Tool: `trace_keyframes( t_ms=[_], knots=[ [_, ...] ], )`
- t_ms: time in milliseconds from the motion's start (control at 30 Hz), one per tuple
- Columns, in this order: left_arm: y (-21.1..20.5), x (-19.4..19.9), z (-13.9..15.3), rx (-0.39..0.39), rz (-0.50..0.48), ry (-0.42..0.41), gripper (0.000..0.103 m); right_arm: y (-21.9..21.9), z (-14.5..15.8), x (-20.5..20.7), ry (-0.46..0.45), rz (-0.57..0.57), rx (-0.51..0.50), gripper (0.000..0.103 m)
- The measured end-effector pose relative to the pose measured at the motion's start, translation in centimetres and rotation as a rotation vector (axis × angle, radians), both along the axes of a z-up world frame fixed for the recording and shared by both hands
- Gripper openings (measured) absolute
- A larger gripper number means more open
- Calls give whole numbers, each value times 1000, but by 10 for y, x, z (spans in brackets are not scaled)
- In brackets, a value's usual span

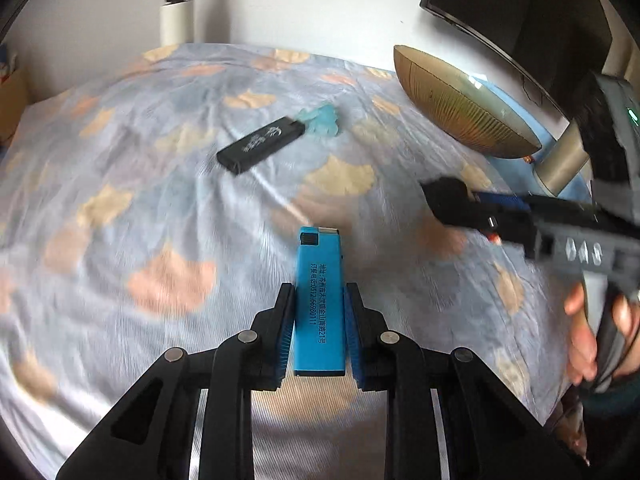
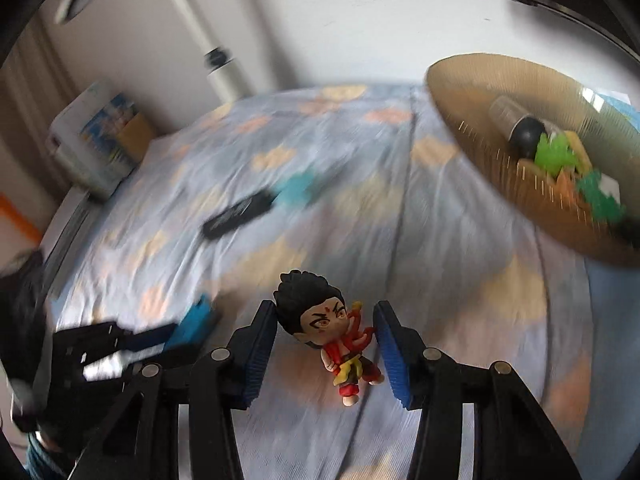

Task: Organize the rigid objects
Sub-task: 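Carry the blue stick and red figurine to the brown bowl and release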

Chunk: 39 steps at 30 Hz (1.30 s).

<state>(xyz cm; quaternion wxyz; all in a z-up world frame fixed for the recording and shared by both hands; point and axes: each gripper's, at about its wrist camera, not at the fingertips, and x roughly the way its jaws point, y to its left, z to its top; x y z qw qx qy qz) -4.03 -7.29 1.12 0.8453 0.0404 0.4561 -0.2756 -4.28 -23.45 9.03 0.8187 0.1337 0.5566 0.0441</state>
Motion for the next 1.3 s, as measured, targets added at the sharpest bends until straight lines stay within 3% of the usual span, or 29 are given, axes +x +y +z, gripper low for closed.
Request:
trace_keyframes(
  t_ms=[167, 200, 233, 333, 400, 567, 700, 767, 833, 867, 967, 1100, 1167, 1300],
  knots=[
    [3, -13, -2, -31, 40, -4, 23, 28, 3, -29, -7, 77, -85, 49],
    [4, -14, -2, -30, 43, -7, 28, 30, 0, -32, 0, 88, -86, 49],
    [3, -14, -2, -22, 46, -14, 34, 32, -2, -35, 10, 94, -82, 49],
    [4, -19, -2, 17, 61, -45, 37, 35, -5, -44, 18, 123, -97, 53],
    [4, -24, -3, 29, 63, -66, 40, 40, -4, -53, 16, 182, -102, 68],
    [-2, -28, -5, 52, 79, -96, 46, 42, -5, -74, -4, 265, -154, 69],
    [-13, -25, -4, 129, 96, -94, 45, 35, -6, -58, -7, 250, -168, 69],
    [-17, -23, -2, 157, 108, -72, 36, 35, -8, -48, -4, 242, -156, 62],
    [-16, -21, -1, 121, 111, -56, 22, 41, -10, -41, -8, 244, -199, 48],
    [-15, -21, -2, 114, 114, -62, 22, 44, -9, -40, -13, 257, -211, 39],
    [-17, -25, 1, 122, 112, -90, 21, 50, -6, -43, -31, 282, -204, 38],
    [-21, -28, 28, 64, 83, -142, 21, 41, 13, -49, -74, 268, -200, 37],
    [-29, -28, 51, 46, 72, -198, 21, 28, 34, -47, -119, 245, -223, 32],
    [-53, -20, 100, -22, 25, -289, 21, -9, 91, -40, -232, 187, -330, 32]
  ],
)
